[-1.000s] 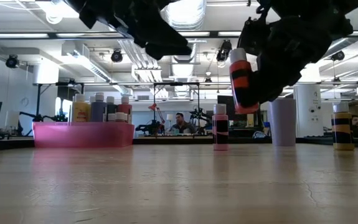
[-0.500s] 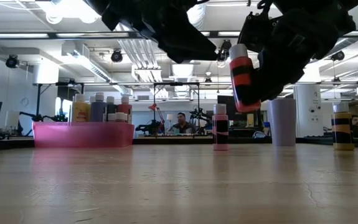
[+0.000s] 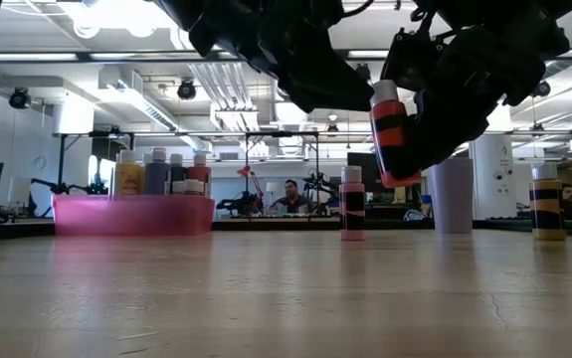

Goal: Pick & Place Paint Supplies
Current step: Put the small orange paint bottle into the pink bin

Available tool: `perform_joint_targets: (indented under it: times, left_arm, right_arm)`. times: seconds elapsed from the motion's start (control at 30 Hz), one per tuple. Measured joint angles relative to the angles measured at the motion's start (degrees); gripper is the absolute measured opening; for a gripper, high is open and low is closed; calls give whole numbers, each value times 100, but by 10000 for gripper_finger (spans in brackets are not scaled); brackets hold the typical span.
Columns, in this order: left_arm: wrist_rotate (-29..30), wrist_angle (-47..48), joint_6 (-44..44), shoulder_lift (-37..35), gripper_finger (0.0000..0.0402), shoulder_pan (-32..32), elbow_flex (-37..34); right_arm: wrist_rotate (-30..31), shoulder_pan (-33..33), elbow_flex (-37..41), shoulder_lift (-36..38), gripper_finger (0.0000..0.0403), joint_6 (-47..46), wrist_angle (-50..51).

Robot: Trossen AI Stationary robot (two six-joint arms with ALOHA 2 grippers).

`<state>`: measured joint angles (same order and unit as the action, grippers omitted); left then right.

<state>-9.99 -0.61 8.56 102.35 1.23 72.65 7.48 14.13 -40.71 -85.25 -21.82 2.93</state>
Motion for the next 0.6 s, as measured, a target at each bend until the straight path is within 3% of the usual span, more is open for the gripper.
perform_joint_targets:
  times: [0.6]
  left_arm:
    - [-143,-188,0,187,197,81,169]
  right_arm:
    - [-2,0,-2,-2,127,0,-18]
